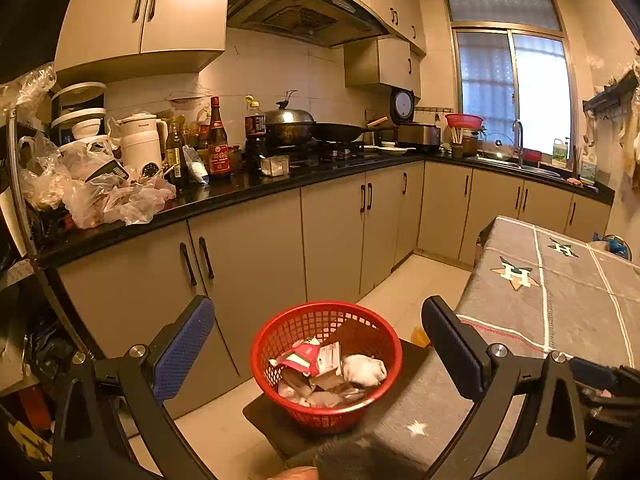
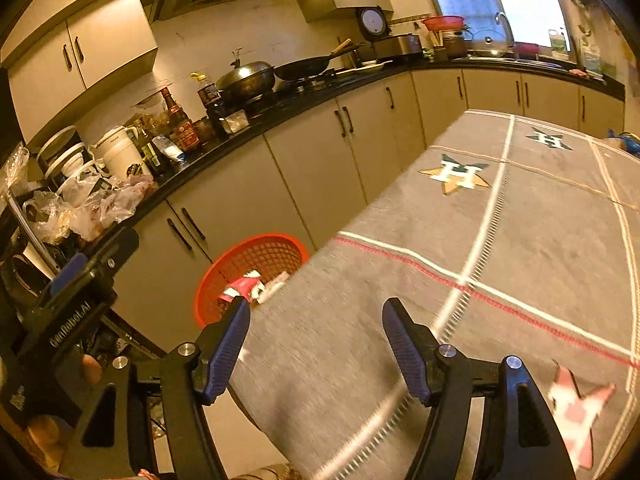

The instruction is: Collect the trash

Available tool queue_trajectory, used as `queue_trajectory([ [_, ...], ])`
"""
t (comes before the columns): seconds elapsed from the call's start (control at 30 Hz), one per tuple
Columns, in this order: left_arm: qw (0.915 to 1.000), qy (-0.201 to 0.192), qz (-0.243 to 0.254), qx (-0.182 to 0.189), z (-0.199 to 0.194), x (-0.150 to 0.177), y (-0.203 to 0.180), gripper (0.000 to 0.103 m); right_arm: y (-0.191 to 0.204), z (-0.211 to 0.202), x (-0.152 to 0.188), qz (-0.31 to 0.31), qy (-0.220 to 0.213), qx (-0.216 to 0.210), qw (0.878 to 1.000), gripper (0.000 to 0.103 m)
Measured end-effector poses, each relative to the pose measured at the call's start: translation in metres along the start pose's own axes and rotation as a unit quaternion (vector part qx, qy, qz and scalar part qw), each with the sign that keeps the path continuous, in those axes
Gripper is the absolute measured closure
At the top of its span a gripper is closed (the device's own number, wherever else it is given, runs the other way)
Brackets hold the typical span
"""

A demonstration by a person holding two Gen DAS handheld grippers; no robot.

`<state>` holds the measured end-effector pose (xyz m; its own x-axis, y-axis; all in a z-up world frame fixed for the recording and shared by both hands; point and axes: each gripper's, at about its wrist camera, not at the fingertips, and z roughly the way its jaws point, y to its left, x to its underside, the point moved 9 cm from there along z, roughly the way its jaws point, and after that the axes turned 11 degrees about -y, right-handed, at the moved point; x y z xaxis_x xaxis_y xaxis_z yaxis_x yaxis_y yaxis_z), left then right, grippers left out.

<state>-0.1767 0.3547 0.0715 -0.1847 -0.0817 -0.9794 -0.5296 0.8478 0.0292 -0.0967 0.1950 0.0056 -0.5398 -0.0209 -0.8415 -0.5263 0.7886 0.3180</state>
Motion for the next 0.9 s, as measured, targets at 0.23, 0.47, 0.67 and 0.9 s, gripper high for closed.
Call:
queue_trajectory([
  [0.23, 0.9995, 0.016, -0.026, 0.008, -0.017, 0.004, -0.011, 0.000, -0.001, -0.024, 0.016, -0.030, -0.015, 0.014, 0.999, 0.028],
  [0.47, 0.9994, 0.020, -0.025, -0.016, -0.022, 0.009, -0.013, 0.000, -0.001, -0.038, 0.020, -0.051, -0.030, 0.020, 0.998, 0.025],
  [0.67, 0.9990, 0.029, -0.029, -0.018, -0.021, 0.014, -0.014, 0.000, 0.002, -0.041, 0.024, -0.061, -0.030, 0.022, 0.997, 0.025],
  [0.9, 0.9983, 0.046, -0.032, -0.017, -0.016, 0.024, -0.011, 0.000, 0.005, -0.039, 0.027, -0.076, -0.030, 0.027, 0.996, 0.024],
])
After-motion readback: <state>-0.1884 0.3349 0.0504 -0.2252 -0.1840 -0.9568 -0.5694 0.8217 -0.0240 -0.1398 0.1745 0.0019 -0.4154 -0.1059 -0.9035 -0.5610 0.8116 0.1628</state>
